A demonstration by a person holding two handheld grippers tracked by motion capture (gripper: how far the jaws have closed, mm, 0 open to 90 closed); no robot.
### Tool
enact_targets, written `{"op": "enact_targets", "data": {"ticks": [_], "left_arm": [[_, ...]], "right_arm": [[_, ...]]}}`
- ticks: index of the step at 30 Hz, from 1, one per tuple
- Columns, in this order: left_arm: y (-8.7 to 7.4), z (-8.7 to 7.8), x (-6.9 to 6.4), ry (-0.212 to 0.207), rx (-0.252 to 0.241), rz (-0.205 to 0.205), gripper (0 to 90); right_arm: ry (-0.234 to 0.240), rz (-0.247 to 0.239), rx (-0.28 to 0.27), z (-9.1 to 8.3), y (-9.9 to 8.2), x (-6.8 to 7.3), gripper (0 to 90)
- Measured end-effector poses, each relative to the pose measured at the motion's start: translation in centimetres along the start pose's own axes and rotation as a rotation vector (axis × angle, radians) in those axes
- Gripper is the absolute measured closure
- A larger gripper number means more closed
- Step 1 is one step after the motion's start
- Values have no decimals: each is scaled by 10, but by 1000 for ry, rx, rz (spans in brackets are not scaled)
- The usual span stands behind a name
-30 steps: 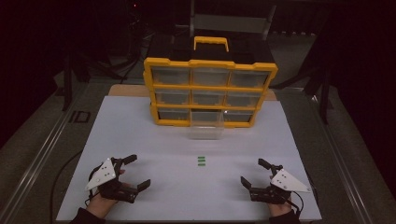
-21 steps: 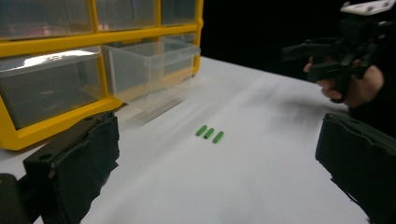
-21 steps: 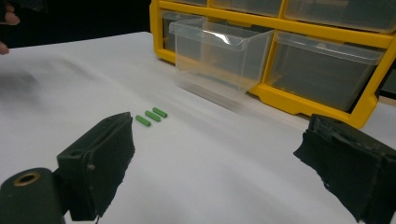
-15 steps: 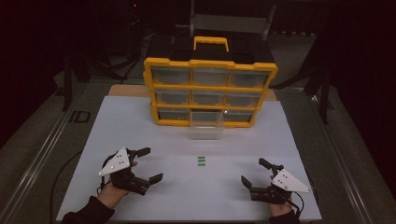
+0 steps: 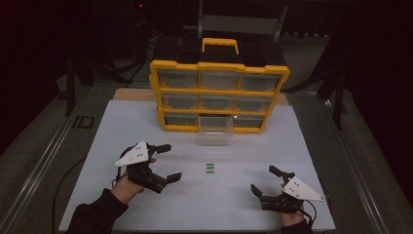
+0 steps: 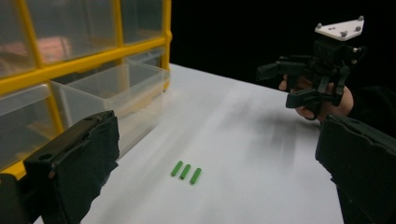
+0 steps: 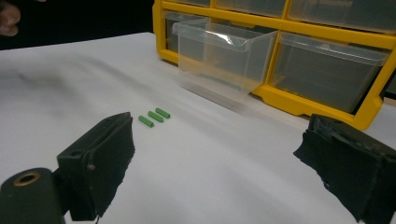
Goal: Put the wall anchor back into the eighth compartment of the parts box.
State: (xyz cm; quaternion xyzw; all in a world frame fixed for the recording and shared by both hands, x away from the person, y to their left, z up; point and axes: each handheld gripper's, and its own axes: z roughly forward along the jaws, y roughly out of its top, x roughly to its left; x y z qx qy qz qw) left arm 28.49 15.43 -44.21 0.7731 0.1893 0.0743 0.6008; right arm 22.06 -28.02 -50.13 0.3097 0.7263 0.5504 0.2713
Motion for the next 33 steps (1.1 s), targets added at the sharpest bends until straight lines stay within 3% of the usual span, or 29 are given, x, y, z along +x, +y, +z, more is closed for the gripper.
{"op": "enact_targets", "data": {"ticks": [2,7,12,17,19,22,25,26,28,33], "left_arm": [[2,3,0,-4,6,4,0],[13,21,4,-98,20,-26,17],[16,37,6,-116,32,-17,6],[16,46,9,-114,51,-14,6],[12,59,13,-115,82,-5,6],[6,68,17,-128,101,-25,6],[1,74,18,-128,122,-15,7],[-3,79,21,-116,142,-1,7],[-7,83,25,-116,146,-20,7],[-14,91,30,-88,165,-11,18]], "right_arm": [[1,-1,2,0,0,0,88],[5,-2,-1,-1,1,1,88],[8,-1,5,0,0,1,88],[14,-2,4,0,0,1,88],[19,4,8,1,0,2,88],[21,0,17,2,-1,2,88],[21,0,17,2,-1,3,88],[23,0,15,1,-1,2,88],[24,0,16,1,-1,2,88],[24,-1,20,2,-1,2,88]]}}
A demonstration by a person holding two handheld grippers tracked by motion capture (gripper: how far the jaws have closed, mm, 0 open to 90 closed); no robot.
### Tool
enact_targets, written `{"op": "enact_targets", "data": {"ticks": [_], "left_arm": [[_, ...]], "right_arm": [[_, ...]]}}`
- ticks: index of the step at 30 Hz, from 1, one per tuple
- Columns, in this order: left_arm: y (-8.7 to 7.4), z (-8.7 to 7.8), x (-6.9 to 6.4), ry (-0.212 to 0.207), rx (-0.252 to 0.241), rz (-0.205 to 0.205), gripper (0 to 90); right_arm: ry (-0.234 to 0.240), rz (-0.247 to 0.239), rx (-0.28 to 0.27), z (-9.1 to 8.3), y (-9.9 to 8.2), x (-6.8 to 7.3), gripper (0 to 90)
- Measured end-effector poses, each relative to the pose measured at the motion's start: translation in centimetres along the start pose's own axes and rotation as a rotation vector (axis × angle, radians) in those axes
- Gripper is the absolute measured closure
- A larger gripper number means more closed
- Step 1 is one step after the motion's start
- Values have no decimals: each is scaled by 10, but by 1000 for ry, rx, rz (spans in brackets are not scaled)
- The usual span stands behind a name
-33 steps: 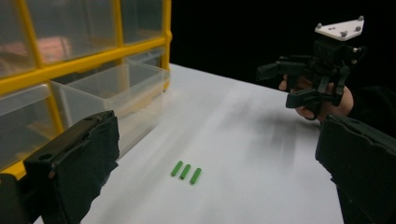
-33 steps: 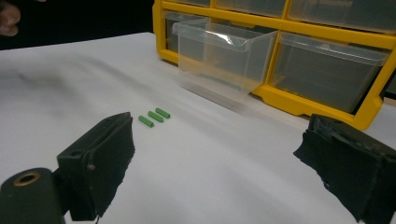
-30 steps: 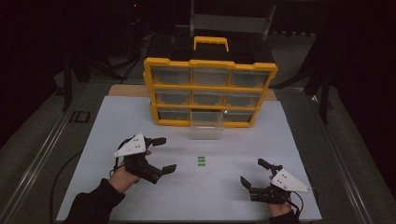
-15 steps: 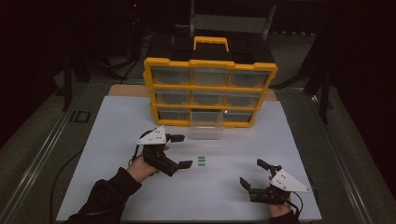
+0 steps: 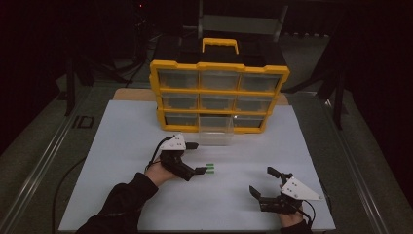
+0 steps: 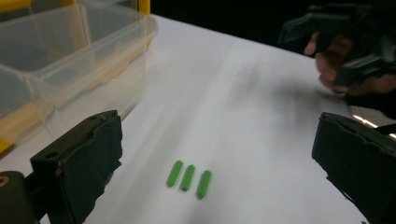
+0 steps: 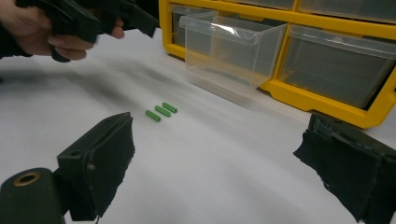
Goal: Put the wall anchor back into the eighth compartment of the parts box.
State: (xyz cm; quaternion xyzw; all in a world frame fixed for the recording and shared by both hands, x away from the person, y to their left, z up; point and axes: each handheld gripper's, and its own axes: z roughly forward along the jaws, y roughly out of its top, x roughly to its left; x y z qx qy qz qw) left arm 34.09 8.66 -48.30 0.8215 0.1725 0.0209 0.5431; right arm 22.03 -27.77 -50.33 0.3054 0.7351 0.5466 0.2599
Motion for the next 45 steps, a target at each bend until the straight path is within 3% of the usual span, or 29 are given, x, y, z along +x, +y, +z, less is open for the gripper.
{"op": "enact_targets", "data": {"ticks": [2,6,8,10,13,17,24,30,31,36,39,40,45], "left_arm": [[-2,5,4,3,15,-15,22],[-5,16,12,-5,58,-26,134],[-6,19,14,-9,70,-26,161],[-6,27,15,-17,102,-8,252],[-8,31,17,-11,117,2,293],[-11,42,24,-7,160,-8,438],[-13,55,26,16,239,-5,589],[-14,60,29,19,273,1,642],[-15,62,27,12,289,21,665],[-16,65,28,11,305,14,752],[-16,66,28,9,308,13,760],[-16,66,28,6,312,12,818],[-14,67,30,-8,331,6,843]], "right_arm": [[1,1,1,0,0,0,88],[3,4,2,-1,0,0,88],[5,4,1,0,0,0,88],[7,6,0,-1,0,0,88],[8,6,0,-1,0,0,88],[12,11,0,-1,0,0,88],[13,14,1,-1,-1,0,88],[17,11,5,-1,-1,0,88],[17,8,5,-1,-1,0,88],[18,10,4,-1,-1,0,88],[18,11,5,-1,-1,0,88],[19,11,5,-1,-1,0,88],[20,11,8,-1,-1,0,88]]}}
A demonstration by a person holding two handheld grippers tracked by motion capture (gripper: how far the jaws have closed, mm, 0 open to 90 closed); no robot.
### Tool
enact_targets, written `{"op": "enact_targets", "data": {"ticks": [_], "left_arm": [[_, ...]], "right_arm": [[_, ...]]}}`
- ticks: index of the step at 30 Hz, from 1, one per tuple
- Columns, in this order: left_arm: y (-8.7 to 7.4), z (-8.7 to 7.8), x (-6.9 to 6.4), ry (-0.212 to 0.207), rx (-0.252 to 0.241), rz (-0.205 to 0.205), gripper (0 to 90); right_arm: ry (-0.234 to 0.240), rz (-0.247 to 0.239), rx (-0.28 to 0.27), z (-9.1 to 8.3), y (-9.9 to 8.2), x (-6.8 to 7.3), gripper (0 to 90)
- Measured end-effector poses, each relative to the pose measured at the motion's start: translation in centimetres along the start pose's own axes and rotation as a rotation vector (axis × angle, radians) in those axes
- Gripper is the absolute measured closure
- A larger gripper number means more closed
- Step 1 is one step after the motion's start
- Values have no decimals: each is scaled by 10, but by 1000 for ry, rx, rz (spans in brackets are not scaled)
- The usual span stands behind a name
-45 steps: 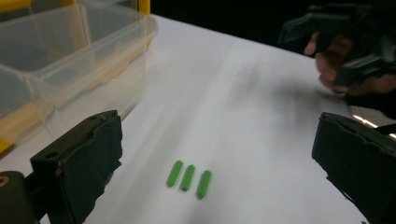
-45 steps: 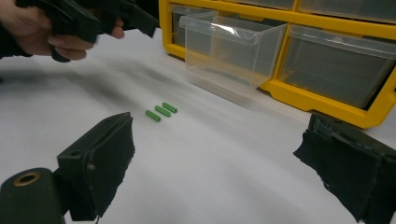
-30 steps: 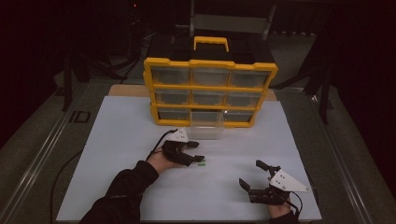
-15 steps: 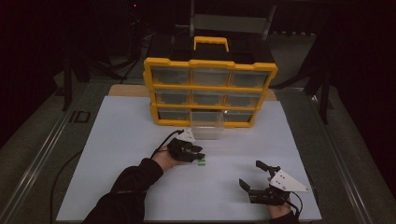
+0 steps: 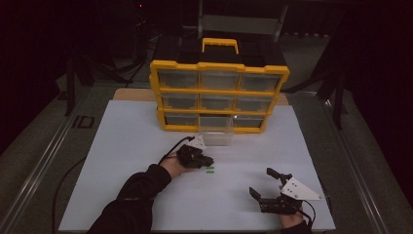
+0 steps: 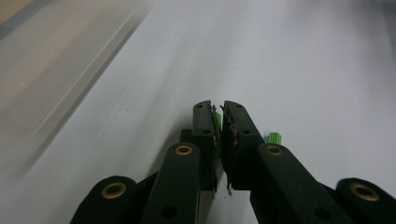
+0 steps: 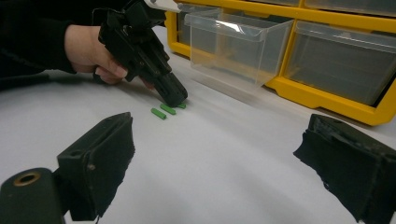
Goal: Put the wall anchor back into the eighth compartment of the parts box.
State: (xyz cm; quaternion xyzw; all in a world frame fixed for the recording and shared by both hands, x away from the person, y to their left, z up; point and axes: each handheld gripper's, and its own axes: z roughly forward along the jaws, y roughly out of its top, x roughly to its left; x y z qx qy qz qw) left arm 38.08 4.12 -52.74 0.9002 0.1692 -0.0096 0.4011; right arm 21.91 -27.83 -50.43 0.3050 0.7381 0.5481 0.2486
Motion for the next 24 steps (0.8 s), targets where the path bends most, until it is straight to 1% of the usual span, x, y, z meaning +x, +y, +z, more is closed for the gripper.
{"op": "enact_targets", "data": {"ticks": [4,9,11,13,16,18,21,24], "left_arm": [[2,0,2,-12,10,5,847],[3,-4,0,-18,10,13,847],[4,-9,0,-17,-1,26,847],[6,-13,0,-14,-10,27,847],[9,-21,1,-24,-20,17,847],[11,-25,-1,-24,-22,28,846],[14,-33,-3,-36,-24,46,847],[18,-41,-5,-42,-23,53,847]], "right_arm": [[-1,1,0,0,0,0,88],[-7,3,-21,-2,1,0,88],[-11,4,-22,-3,1,-1,88],[-10,4,-20,-2,1,-1,88],[-10,2,-23,-3,1,0,88],[-13,5,-24,-3,1,0,88],[-14,5,-29,-4,1,-1,88],[-26,1,-36,-5,2,-1,88]]}}
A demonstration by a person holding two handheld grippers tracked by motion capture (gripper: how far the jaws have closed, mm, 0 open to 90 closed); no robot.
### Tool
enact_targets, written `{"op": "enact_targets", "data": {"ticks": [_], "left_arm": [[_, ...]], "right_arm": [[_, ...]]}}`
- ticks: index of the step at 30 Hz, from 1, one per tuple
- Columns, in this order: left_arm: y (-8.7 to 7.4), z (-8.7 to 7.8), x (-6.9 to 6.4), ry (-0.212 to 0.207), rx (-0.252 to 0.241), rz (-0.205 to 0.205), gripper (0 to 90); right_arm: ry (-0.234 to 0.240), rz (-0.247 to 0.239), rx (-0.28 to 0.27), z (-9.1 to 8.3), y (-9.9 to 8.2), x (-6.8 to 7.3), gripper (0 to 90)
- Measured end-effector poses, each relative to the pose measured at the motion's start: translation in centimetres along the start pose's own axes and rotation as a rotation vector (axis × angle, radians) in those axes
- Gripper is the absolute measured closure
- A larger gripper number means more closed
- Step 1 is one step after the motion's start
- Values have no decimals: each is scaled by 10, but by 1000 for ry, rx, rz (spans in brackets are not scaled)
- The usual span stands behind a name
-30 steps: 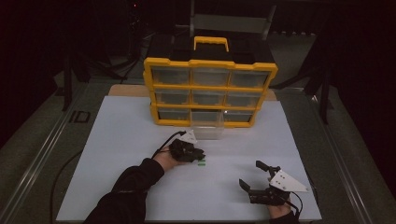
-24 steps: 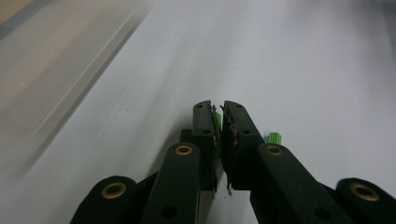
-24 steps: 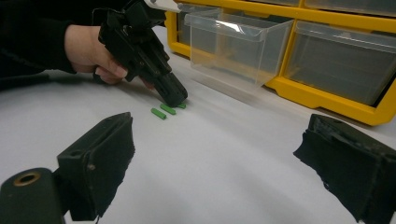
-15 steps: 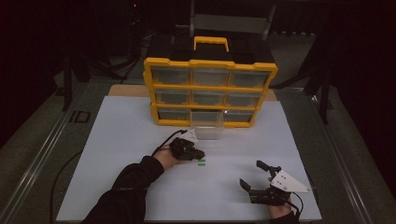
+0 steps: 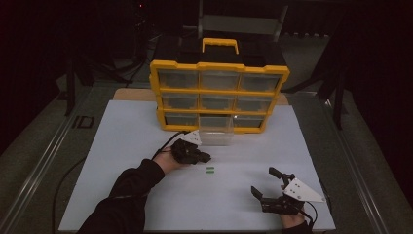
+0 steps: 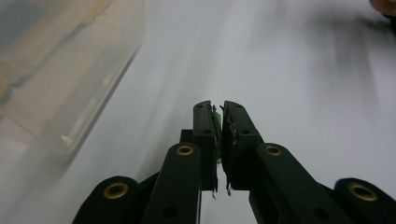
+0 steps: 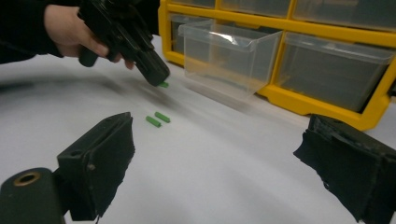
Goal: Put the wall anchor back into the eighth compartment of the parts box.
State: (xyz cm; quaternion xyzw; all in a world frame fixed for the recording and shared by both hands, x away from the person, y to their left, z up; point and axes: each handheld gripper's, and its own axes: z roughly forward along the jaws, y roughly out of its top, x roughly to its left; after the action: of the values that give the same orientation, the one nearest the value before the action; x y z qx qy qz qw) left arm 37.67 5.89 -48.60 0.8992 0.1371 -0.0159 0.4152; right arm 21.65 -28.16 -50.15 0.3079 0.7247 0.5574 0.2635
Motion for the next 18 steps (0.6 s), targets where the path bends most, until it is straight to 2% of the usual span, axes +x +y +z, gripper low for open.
{"op": "enact_targets", "data": {"ticks": [2,9,14,18], "left_arm": [[2,-4,-2,-8,11,2,847],[9,-16,-10,-34,38,53,847],[17,-26,-12,-40,31,54,847],[25,-35,-12,-32,18,75,847]], "right_arm": [[-6,-4,-7,-1,1,0,88],[-13,-6,-8,-1,1,1,88],[-18,-6,-18,-2,2,1,88],[-28,-14,-20,-3,2,1,88]]}}
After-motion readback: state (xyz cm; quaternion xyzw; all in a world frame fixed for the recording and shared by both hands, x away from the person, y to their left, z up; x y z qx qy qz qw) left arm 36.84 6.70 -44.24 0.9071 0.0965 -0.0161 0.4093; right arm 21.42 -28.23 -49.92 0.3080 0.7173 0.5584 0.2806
